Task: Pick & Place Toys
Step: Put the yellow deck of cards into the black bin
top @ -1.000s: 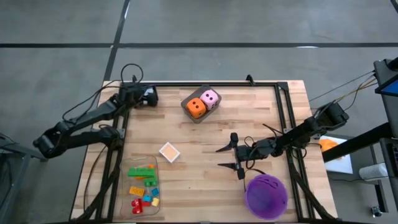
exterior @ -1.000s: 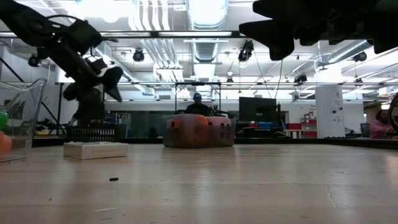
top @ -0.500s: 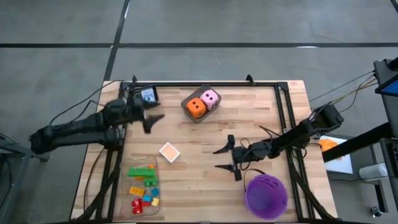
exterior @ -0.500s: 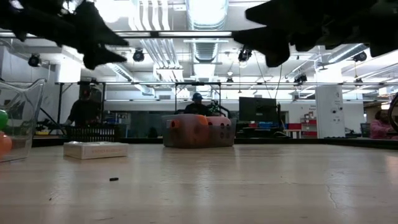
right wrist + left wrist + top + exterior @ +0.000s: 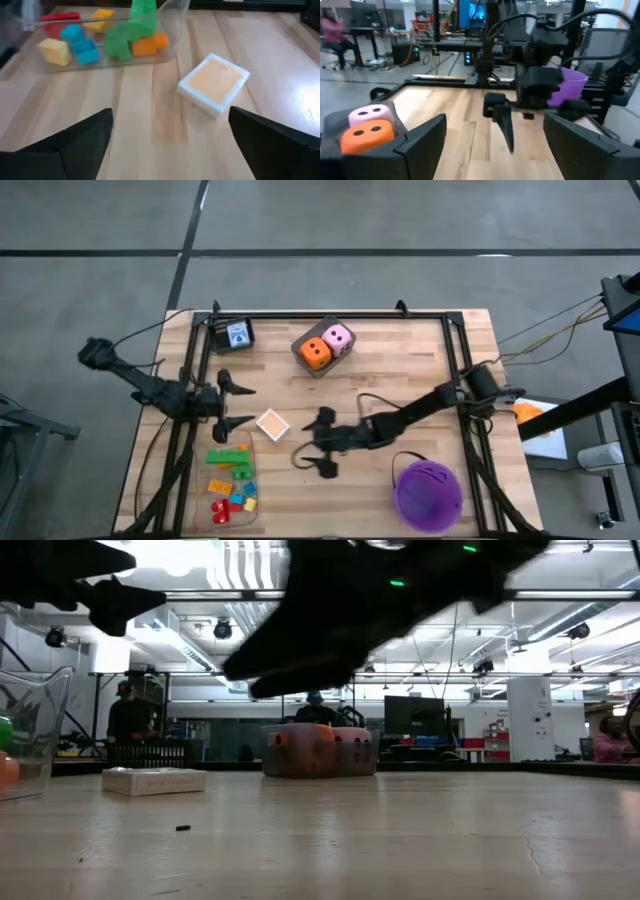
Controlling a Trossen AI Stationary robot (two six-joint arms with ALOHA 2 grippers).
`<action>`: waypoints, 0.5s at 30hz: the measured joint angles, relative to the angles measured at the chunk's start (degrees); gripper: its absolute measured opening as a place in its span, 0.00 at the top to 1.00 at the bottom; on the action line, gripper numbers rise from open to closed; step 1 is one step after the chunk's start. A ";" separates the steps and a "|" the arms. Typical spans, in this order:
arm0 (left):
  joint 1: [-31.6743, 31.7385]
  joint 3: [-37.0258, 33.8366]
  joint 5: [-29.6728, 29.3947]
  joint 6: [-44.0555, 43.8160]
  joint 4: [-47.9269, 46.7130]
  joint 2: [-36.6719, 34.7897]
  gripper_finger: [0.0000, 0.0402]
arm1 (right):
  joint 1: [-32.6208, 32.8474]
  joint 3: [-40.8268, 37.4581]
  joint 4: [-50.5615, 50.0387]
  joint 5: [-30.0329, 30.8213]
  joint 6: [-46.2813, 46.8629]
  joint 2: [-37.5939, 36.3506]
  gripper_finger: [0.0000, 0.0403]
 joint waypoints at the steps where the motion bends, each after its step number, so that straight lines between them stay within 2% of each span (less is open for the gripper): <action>1: -1.52 -0.31 -2.01 0.34 0.45 -0.02 0.17 | -0.28 3.15 -2.15 0.00 -0.39 1.66 0.02; 4: -4.22 -0.44 -5.53 0.41 0.48 0.04 0.17 | -1.30 12.41 -9.30 0.00 -1.53 6.55 0.05; 7: -4.50 -0.44 -6.00 0.40 0.48 -0.03 0.17 | -2.84 21.53 -15.80 0.66 -2.05 11.94 0.07; 9: -4.50 -0.44 -6.06 0.36 0.69 -0.16 0.17 | -4.04 27.20 -19.44 3.59 -1.86 15.72 0.07; 12: -4.50 -0.42 -6.05 0.06 0.70 -0.15 0.17 | -5.48 33.83 -24.02 8.04 -1.87 20.71 0.07; 15: -4.50 -0.42 -6.06 -0.06 0.69 -0.15 0.17 | -6.19 37.60 -26.29 8.83 -2.12 24.41 0.07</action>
